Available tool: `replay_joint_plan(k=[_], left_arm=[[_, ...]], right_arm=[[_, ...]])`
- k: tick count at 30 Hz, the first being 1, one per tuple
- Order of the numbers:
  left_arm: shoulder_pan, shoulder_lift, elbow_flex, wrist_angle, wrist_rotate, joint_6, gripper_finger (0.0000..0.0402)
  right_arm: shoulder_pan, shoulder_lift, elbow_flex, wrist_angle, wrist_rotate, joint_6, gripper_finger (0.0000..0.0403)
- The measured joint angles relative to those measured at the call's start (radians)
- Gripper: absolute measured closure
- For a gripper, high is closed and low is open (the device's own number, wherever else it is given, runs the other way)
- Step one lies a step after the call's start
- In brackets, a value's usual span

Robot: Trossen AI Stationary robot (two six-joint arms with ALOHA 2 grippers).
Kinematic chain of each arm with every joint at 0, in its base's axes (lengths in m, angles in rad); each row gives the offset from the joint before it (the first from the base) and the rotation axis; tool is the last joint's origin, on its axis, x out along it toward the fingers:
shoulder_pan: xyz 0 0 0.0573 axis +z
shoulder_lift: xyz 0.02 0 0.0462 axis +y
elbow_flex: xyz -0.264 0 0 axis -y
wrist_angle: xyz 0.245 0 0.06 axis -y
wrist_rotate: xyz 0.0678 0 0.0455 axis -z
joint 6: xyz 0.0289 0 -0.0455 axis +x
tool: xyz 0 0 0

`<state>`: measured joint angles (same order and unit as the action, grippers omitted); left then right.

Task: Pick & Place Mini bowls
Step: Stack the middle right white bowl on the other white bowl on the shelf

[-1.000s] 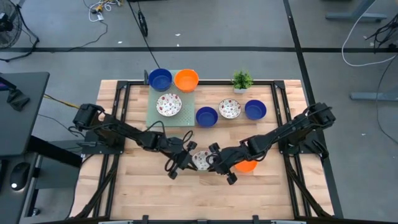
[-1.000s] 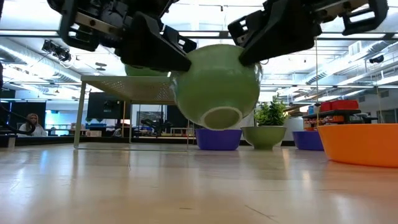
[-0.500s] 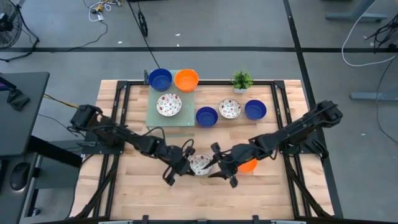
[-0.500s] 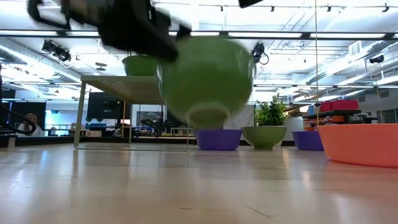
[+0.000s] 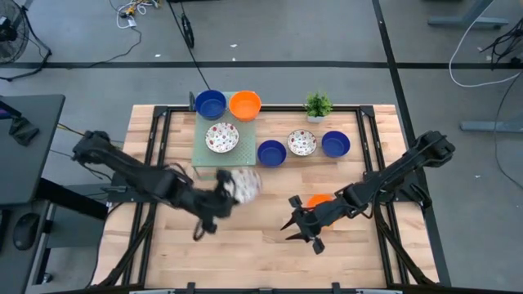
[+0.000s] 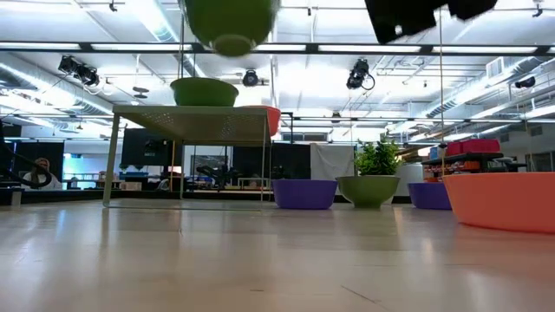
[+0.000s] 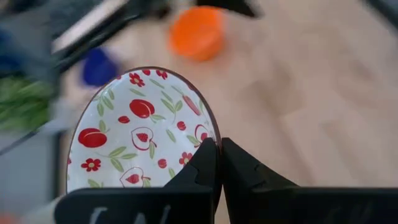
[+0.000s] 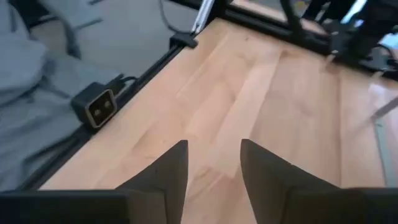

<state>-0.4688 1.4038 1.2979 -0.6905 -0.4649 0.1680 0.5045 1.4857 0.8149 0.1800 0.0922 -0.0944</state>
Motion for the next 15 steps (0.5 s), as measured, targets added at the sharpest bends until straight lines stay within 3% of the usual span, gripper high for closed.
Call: replay_joint_plan(k=[4,8,15], left_arm=[[0.079,-0.098,0.017,-0.072,-0.085,0.0,0.0392],[0.198,-0.159,0.017,-0.133,-0.106,-0.001,0.0392],[0.396,-0.158,0.015,-0.181,-0.013,-0.001,0.039]], right_arm=[[-0.004,0.001,-0.093,0.142,0.035,0.0,0.0262],[-0.021,0.001,-0.125,0.205,0.036,-0.002,0.0268],[-0.033,0.001,-0.126,0.212,0.036,0.008,0.0268]])
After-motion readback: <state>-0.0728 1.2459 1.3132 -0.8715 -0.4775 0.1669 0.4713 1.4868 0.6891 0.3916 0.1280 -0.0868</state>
